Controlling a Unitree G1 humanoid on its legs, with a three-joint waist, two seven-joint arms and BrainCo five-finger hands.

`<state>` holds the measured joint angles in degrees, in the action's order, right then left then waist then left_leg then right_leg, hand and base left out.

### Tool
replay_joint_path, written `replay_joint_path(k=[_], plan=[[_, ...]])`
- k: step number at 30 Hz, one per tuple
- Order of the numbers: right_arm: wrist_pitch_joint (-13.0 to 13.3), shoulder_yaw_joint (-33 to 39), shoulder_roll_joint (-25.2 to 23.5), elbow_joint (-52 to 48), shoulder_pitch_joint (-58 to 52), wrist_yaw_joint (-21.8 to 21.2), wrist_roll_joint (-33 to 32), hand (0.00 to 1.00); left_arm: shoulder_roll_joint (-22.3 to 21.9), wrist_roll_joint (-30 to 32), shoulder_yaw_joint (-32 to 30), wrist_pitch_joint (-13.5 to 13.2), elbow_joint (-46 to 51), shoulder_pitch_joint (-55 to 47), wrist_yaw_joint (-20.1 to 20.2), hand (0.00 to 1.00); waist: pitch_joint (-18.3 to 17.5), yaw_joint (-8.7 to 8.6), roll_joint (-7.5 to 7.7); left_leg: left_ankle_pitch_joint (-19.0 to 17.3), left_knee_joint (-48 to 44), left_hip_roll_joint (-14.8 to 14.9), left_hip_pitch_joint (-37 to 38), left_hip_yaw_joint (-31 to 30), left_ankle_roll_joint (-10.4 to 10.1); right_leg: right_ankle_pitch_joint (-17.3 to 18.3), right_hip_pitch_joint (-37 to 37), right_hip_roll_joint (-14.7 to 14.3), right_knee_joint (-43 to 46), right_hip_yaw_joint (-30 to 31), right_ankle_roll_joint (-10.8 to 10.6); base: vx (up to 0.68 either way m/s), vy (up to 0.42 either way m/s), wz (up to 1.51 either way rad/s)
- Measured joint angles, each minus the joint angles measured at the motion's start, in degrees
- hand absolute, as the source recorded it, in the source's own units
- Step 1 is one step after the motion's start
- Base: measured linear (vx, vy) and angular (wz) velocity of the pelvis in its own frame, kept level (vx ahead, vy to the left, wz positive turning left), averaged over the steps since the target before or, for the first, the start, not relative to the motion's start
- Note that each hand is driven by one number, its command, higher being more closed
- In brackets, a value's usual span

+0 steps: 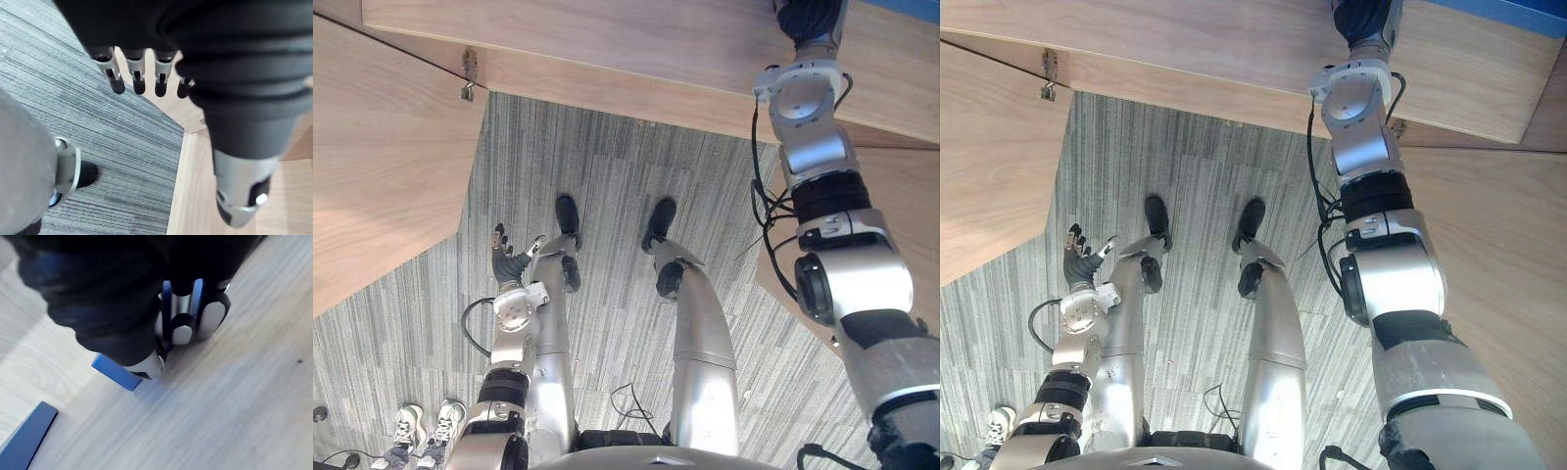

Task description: Walk over to the cabinet, pick up the folder, carry it to the office cabinet, place the folder inside the office cabinet, then close the office cabinet door

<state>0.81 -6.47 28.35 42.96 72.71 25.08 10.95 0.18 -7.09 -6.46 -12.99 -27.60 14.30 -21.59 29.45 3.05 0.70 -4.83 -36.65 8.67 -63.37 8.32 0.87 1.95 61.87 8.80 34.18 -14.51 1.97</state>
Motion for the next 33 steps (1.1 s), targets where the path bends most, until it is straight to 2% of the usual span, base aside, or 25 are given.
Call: replay_joint_path(k=[5,11,14,16,17,19,20,21,24,26,29,30,33], plan=[[-1.1,-0.7,1.9,3.0,2.0,-0.1,-1.8,1.00,0.0,-1.0,0.4,-0.1,0.1,0.0,0.0,0.00,0.0,-0.06,-0.02,1.1,1.1,0.4,0.0,1.2,-0.2,-0.1,0.4,0.5,0.1,-0.5,0.1,-0.04,-0.037,0.09],[-1.4,0.3,2.6,1.9,1.0,0.0,-6.1,1.00,-0.2,-1.6,0.6,-0.1,0.1,0.0,0.0,0.00,0.0,-0.17,-0.03,1.2,0.3,0.6,0.1,1.2,0.0,-0.1,0.2,0.7,0.8,-0.7,0.1,-0.02,-0.027,0.01],[-1.1,5.4,2.7,-10.5,-7.1,0.7,-8.8,1.00,-0.3,-1.6,1.1,0.2,0.2,0.0,0.0,0.00,0.0,-0.06,-0.03,0.5,-1.8,1.1,0.7,1.2,0.5,0.3,-0.7,0.6,2.3,-0.6,-0.1,0.01,-0.039,-0.04],[0.7,10.1,2.2,-23.8,-18.5,1.9,-10.9,1.00,-0.5,-1.6,1.6,0.6,0.2,-0.6,0.2,0.00,-0.1,-0.13,-0.01,-1.2,-3.5,1.5,3.2,1.2,0.9,1.6,-3.4,0.6,3.4,-0.5,-0.3,0.02,-0.033,-0.06],[1.2,11.2,1.7,-26.7,-21.5,2.1,-11.4,1.00,-0.5,-1.6,1.9,0.6,0.2,-1.0,0.4,0.00,-0.2,-0.20,-0.04,-1.7,-3.8,1.6,4.0,1.3,0.9,1.9,-4.2,0.6,3.5,-0.4,-0.4,0.03,-0.028,-0.09],[4.1,14.9,-2.2,-37.1,-32.9,3.3,-14.2,1.00,-0.6,-1.4,2.2,0.9,0.3,-2.3,0.8,0.00,-0.5,-0.59,-0.12,-3.5,-4.2,1.9,8.2,1.8,0.4,3.2,-8.2,0.4,3.5,-0.1,-0.9,0.06,-0.029,-0.11],[5.9,15.1,-5.1,-40.7,-39.1,3.5,-15.6,1.00,-0.7,-1.0,2.4,1.2,0.3,-3.9,1.1,0.00,-2.5,-0.84,-0.10,-4.8,-4.1,2.0,9.5,2.0,0.3,4.1,-9.3,0.2,3.1,0.1,-1.0,0.06,-0.022,-0.12],[6.6,14.9,-6.6,-42.5,-42.2,3.5,-16.2,1.00,-0.7,-0.6,2.5,1.3,0.3,-4.7,1.2,0.00,-3.6,-0.96,-0.12,-5.1,-4.0,2.1,10.1,2.2,0.2,4.2,-9.9,0.1,2.8,0.2,-1.1,0.08,-0.015,-0.16],[9.2,12.7,-12.7,-49.3,-53.5,2.2,-17.8,1.00,-0.9,0.9,2.9,1.8,0.3,-7.1,2.4,0.00,-5.1,-1.33,-0.35,-5.6,-2.4,2.2,16.5,3.3,-0.1,4.4,-15.7,-0.3,1.1,0.8,-1.3,0.10,-0.012,-0.12],[11.0,8.4,-17.0,-52.8,-61.5,-0.1,-17.7,1.00,-1.3,1.9,3.6,1.8,0.3,-9.6,3.4,0.00,-7.7,-1.42,-0.39,-5.9,-0.3,2.3,22.0,4.2,-0.2,4.4,-20.7,-0.9,-1.2,1.1,-1.8,0.11,-0.018,-0.10],[13.1,3.1,-20.7,-53.7,-67.4,-4.3,-17.2,1.00,-1.5,3.5,5.0,1.8,0.0,-12.1,4.8,0.00,-10.3,-1.46,-0.43,-5.9,3.3,2.1,28.0,5.0,-0.4,4.1,-26.5,-1.5,-5.0,1.1,-2.2,0.14,-0.012,-0.08],[13.3,1.3,-22.3,-53.4,-69.9,-5.7,-16.8,1.00,-1.5,4.1,5.6,1.8,-0.3,-13.2,5.1,0.00,-11.8,-1.37,-0.44,-5.8,4.8,2.1,30.2,5.4,-0.5,3.9,-28.6,-1.9,-6.7,1.2,-2.4,0.13,-0.010,-0.08],[14.1,-0.6,-25.0,-49.8,-73.4,-8.9,-14.8,1.00,-0.7,5.3,7.9,1.8,-3.1,-14.4,6.7,0.00,-13.2,-1.62,-0.34,-4.5,10.0,0.8,36.3,5.9,-1.2,2.5,-34.1,-2.2,-11.4,1.6,-3.0,0.15,0.003,-0.06]])
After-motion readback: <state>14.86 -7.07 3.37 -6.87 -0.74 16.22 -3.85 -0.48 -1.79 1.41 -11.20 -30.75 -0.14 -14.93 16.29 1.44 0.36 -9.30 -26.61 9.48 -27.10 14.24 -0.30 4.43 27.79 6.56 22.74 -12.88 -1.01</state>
